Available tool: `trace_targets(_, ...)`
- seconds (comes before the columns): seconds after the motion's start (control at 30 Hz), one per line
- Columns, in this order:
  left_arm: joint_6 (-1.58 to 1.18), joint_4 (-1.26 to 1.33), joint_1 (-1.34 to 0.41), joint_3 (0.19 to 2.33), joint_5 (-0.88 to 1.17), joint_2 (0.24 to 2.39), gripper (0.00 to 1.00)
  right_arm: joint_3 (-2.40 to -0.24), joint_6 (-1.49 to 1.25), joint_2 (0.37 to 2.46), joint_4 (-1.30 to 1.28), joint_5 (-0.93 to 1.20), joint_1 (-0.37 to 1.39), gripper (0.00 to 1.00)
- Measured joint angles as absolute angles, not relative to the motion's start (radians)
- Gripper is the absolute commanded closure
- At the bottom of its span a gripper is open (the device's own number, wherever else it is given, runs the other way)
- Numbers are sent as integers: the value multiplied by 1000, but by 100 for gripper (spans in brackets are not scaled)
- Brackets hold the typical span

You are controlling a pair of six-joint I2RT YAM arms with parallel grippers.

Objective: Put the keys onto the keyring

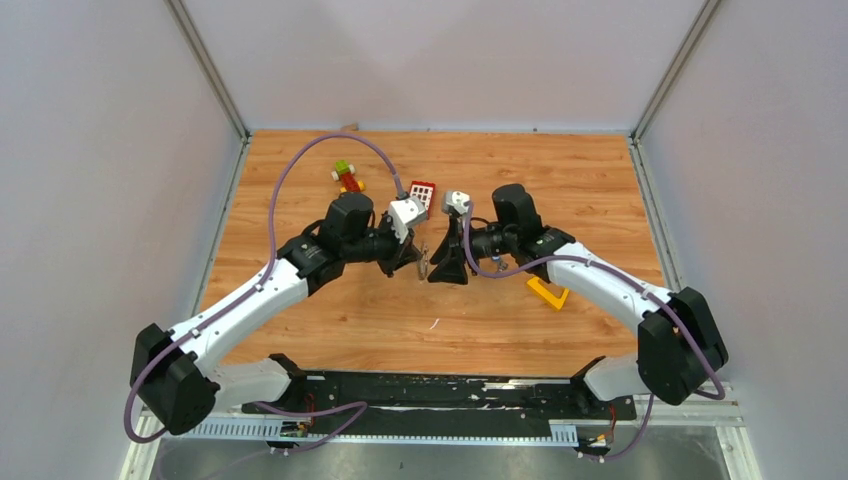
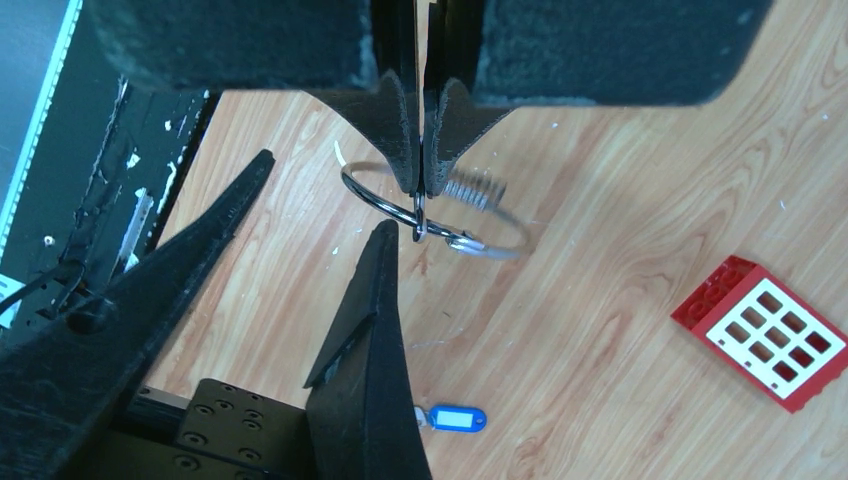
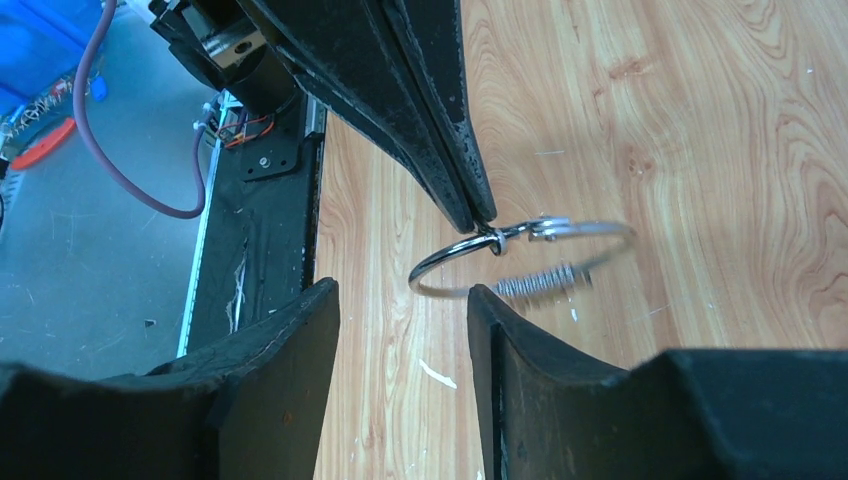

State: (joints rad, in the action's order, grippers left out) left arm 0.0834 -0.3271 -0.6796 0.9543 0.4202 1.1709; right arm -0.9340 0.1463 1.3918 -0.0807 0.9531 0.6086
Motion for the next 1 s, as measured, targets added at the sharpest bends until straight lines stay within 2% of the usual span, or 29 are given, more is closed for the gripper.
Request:
trace_targets(0.67, -52, -294, -679, 954, 383, 1203, 100, -944, 42, 1447, 21, 904, 614, 55)
trace_targets(0.77, -59, -294, -680, 954, 387, 1203, 100, -944, 35, 1455, 25, 898, 614, 61)
trace_targets(1.0, -65, -293, -679, 954, 391, 1203, 100, -951, 35, 1459, 17, 879, 614, 84)
